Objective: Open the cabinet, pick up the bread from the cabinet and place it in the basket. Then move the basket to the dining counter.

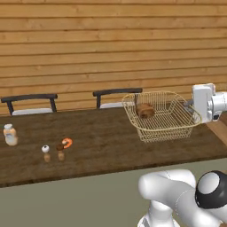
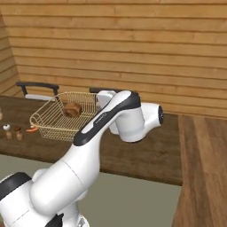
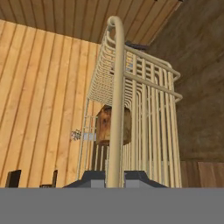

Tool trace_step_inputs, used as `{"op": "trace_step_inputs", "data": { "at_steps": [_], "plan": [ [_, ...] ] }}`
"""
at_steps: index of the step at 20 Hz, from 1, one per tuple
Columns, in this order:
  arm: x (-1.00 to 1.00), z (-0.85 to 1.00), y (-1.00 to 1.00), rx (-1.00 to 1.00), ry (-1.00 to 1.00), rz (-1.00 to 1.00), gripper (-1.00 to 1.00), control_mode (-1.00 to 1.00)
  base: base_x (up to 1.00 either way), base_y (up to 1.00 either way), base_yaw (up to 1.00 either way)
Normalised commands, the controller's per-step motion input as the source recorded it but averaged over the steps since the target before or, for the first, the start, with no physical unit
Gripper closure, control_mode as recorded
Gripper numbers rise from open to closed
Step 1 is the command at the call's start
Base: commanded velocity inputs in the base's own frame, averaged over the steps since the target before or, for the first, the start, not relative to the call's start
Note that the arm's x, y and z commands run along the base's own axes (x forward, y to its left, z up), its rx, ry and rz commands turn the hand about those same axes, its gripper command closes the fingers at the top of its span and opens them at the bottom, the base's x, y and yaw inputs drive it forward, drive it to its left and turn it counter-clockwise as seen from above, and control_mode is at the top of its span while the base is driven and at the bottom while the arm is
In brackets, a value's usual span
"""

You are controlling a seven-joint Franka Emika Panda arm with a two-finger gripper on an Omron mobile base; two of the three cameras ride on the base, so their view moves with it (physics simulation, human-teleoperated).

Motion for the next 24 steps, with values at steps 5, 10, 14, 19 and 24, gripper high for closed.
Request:
{"op": "trace_step_inputs", "data": {
  "at_steps": [5,10,14,19,24],
  "plan": [
    [0.00,0.00,0.00,0.00,0.00,0.00,1.00,1.00,0.42,-0.06,0.14],
    [0.16,-0.03,-0.03,0.00,0.00,0.01,1.00,-1.00,0.22,-0.02,0.05],
    [0.59,-0.41,-0.42,0.06,0.00,0.01,1.00,-1.00,0.00,0.00,0.00],
    [0.74,-0.69,-0.40,0.06,0.02,0.00,1.00,-1.00,0.00,0.00,0.00],
    [0.58,-0.79,-0.26,0.06,0.06,0.00,1.00,-1.00,0.00,0.00,0.00]
  ]
}}
